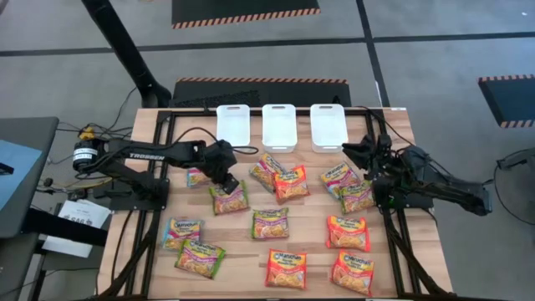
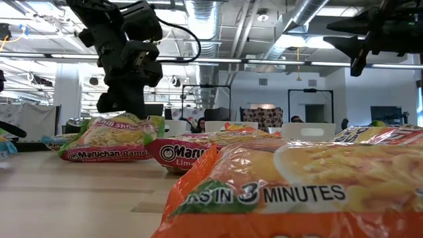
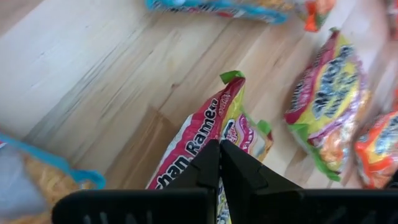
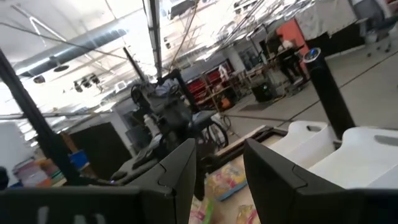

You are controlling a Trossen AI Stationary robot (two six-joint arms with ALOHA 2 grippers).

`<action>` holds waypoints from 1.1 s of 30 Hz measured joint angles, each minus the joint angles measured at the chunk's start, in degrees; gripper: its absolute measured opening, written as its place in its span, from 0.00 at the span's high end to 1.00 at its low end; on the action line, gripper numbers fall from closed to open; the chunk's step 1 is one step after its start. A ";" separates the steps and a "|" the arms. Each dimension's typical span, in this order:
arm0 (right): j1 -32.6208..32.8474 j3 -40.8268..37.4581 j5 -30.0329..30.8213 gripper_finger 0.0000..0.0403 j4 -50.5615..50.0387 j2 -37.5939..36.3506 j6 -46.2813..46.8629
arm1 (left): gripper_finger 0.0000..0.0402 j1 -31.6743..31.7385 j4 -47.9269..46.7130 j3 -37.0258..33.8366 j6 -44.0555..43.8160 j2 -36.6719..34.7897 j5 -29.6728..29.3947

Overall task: Sort Maruchan noodles
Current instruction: Put the green noodle pack into the right white bin

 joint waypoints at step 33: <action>5.88 4.83 0.00 0.60 10.78 18.95 -2.19 | 0.82 -0.02 2.04 0.02 2.93 -0.02 3.33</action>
